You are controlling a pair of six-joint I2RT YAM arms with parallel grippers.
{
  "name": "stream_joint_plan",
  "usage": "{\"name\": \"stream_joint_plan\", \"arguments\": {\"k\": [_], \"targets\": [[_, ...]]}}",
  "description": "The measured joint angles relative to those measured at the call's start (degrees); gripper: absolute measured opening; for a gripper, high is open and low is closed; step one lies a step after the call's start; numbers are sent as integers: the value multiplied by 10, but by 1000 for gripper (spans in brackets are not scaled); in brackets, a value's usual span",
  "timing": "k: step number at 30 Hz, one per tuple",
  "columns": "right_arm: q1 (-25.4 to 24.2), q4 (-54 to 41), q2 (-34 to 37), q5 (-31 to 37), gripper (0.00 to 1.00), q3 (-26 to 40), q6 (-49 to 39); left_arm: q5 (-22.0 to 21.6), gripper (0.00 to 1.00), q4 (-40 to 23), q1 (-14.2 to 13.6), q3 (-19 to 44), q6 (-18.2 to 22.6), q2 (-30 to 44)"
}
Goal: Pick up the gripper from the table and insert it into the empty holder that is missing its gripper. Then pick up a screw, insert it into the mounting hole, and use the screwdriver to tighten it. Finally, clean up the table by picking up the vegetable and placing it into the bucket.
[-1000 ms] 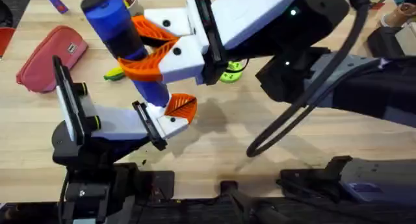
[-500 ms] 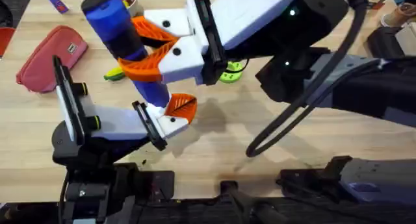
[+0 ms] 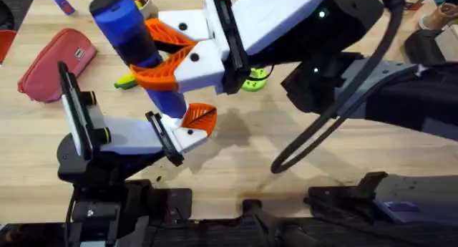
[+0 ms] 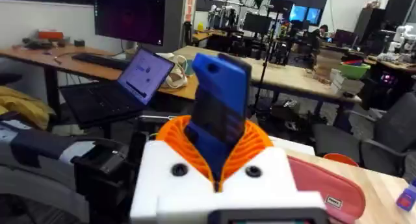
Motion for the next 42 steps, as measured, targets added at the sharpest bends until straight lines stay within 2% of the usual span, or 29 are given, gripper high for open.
{"name": "stream_joint_plan", "arguments": {"k": [8,15,26,28,31,36,42], "targets": [[0,-21,0,-13,23,24,0,0,18,3,0,1,3,-1],[-6,-10,-5,-7,23,85,0,0,18,-2,0,1,4,-1],[-11,-39,-8,-5,23,89,-1,0,18,-2,0,1,4,-1],[-14,-95,-9,7,23,89,-8,0,18,-2,0,1,4,-1],[-24,-254,-19,57,23,92,-58,0,18,-2,0,1,4,-1],[-57,-487,-51,176,23,100,-195,0,18,-2,0,1,4,-1],[-108,-722,-139,319,23,126,-391,0,18,-2,0,1,4,-1]]}}
